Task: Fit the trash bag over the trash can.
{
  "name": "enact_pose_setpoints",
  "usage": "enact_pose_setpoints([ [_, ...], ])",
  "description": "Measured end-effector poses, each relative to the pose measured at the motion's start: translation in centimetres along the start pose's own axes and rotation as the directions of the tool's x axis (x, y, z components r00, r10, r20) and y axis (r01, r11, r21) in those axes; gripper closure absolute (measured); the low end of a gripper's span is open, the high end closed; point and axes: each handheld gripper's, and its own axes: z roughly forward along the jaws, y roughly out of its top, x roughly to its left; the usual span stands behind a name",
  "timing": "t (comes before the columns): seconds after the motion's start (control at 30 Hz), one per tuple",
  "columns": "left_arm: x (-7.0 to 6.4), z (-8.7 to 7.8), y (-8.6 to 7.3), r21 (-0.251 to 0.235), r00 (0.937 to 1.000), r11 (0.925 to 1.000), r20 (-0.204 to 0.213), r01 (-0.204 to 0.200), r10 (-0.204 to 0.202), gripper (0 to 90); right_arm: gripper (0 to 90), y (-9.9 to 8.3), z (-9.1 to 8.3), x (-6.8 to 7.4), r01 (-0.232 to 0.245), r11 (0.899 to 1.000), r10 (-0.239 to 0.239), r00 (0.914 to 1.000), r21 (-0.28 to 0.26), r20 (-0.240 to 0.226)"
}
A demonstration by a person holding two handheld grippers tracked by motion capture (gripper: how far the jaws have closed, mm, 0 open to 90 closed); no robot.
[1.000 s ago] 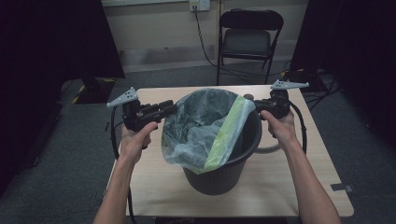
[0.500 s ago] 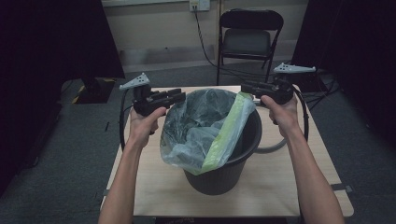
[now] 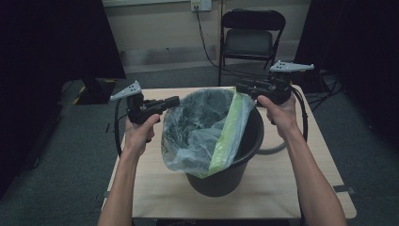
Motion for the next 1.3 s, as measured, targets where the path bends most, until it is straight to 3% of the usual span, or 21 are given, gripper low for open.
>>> enact_pose_setpoints([
  [0.17,-1.3,-1.1,-0.5,0.002,0.9996,0.9997,0.013,-0.025,0.025,89.4,63.5,0.6,0.6,0.6,0.016,1.000,-0.015,0.9998,0.022,-0.009],
  [0.37,-1.0,-1.7,0.4,-0.027,0.9998,0.9994,-0.002,-0.020,0.020,78.0,62.0,1.5,1.7,1.0,0.042,0.997,-0.041,0.9989,0.058,-0.021],
  [0.53,-0.2,-0.4,1.7,-0.038,0.9998,0.9992,-0.018,-0.009,0.008,70.8,62.2,1.7,2.7,1.0,0.045,0.995,-0.043,0.9989,0.094,-0.021],
  [0.6,0.0,0.7,1.8,-0.005,0.9979,0.9997,-0.060,-0.024,0.024,67.3,62.6,1.6,3.0,1.1,0.048,0.992,-0.046,0.9987,0.115,-0.023],
  [0.7,0.4,2.2,1.4,0.057,0.9970,0.9980,-0.072,-0.026,0.030,66.0,63.0,1.5,3.1,1.0,0.048,0.991,-0.045,0.9988,0.127,-0.020],
  [0.77,0.5,2.4,1.0,0.062,0.9976,0.9979,-0.065,-0.020,0.024,68.2,64.5,1.4,3.1,1.0,0.054,0.988,-0.053,0.9985,0.143,-0.009],
  [0.9,0.6,1.8,0.4,0.051,0.9991,0.9986,-0.039,-0.012,0.014,71.5,69.6,1.0,3.0,1.2,0.069,0.986,-0.068,0.9976,0.154,-0.016],
  [1.3,-0.4,-0.5,-0.8,-0.009,0.9993,1.0000,-0.038,-0.003,0.003,70.6,81.3,0.7,2.3,0.9,0.045,0.992,-0.041,0.9985,0.119,-0.035],
])
